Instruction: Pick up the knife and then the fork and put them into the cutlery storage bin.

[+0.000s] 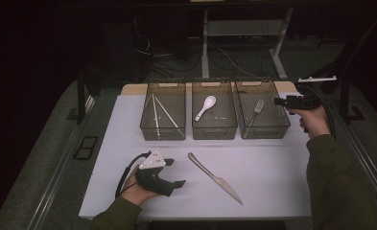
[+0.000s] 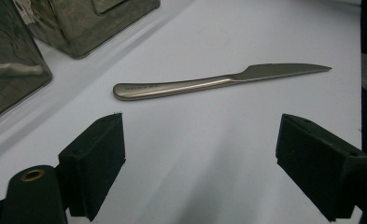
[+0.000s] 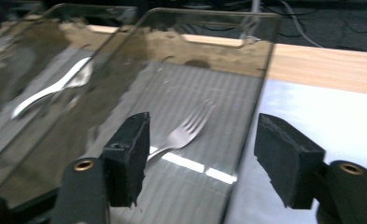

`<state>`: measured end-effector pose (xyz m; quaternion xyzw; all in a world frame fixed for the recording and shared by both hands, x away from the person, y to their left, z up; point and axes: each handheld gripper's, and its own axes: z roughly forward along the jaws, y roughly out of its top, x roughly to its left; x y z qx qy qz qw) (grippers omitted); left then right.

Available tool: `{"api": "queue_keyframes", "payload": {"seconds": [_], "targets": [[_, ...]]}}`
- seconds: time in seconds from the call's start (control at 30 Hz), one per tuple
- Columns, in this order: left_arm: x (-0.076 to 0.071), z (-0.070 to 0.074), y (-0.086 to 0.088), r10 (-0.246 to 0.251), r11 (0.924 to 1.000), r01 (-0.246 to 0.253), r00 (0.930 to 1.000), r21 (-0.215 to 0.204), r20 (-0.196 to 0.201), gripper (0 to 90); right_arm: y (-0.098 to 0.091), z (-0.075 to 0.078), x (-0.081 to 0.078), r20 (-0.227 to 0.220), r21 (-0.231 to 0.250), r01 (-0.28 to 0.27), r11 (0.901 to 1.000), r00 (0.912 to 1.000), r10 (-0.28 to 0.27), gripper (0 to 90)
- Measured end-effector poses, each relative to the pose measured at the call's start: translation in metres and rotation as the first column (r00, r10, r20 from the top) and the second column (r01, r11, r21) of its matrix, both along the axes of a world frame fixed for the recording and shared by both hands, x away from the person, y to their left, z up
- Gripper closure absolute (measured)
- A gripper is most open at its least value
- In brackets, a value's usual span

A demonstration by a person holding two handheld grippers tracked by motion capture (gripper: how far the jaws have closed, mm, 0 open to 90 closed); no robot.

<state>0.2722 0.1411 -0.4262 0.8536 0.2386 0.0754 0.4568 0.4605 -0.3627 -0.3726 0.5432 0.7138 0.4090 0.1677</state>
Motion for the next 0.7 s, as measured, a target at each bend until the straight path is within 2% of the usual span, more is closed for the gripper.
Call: {"api": "queue_keyframes", "payload": {"seconds": [0.1,0.3,0.43,0.53,0.7], "targets": [[0.0,-0.001,0.0,-0.006,0.9999,0.006,1.0,0.015,0.003,14.8,0.004,0.002,-0.015,0.022,0.009,-0.036,0.9993,0.9991,0.036,33.1],[0.0,-0.001,-0.003,-0.018,0.9997,0.018,0.9998,0.016,0.006,16.5,0.015,0.007,-0.053,0.067,0.016,-0.099,0.9949,0.9929,0.098,29.7],[-0.001,0.001,-0.008,-0.043,0.999,0.043,0.999,0.012,0.008,23.7,0.026,0.008,-0.081,0.071,0.006,-0.176,0.9844,0.982,0.175,25.5],[0.001,0.003,-0.011,-0.062,0.9979,0.061,0.998,0.02,0.012,30.0,0.035,0.001,-0.103,0.086,-0.005,-0.215,0.9767,0.973,0.214,22.5],[0.007,0.005,-0.019,-0.066,0.9973,0.066,0.9978,0.032,0.001,48.4,0.046,-0.014,-0.133,0.083,0.013,-0.272,0.9622,0.9592,0.27,19.8]]}}
